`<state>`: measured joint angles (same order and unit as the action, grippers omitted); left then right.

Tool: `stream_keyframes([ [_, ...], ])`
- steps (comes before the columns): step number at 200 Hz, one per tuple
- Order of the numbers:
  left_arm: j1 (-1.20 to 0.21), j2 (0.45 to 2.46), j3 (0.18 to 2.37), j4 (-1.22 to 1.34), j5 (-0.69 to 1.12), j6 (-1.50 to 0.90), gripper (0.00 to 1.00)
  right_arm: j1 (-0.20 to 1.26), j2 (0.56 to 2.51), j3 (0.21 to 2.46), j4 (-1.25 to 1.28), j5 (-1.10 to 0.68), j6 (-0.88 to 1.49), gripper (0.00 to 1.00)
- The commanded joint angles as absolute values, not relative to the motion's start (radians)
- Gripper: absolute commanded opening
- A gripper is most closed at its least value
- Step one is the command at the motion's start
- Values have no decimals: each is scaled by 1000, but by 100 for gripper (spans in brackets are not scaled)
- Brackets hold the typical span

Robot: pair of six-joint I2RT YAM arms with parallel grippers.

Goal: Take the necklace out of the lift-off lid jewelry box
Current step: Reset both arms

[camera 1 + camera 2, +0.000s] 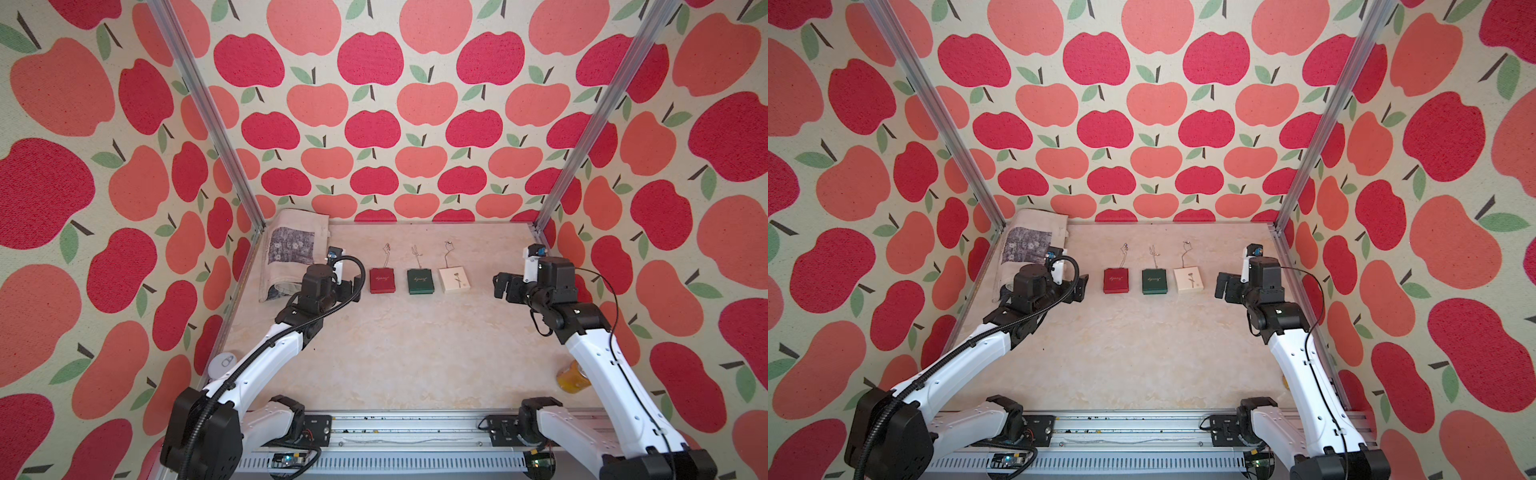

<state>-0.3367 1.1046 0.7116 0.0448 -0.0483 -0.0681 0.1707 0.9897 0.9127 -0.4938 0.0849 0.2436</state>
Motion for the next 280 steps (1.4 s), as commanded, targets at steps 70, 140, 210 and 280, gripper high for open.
stream_keyframes([
  [70, 10, 895, 470, 104, -125, -165, 99, -53, 1095, 617, 129, -96, 122, 99],
  [140, 91, 881, 246, 394, -30, -55, 99, -64, 1231, 483, 456, -72, 92, 99],
  [210, 151, 1121, 245, 606, 60, -51, 99, -64, 1384, 469, 594, -93, 86, 99],
  [280, 160, 1342, 360, 697, 152, -25, 99, -65, 1437, 434, 698, -93, 75, 99],
])
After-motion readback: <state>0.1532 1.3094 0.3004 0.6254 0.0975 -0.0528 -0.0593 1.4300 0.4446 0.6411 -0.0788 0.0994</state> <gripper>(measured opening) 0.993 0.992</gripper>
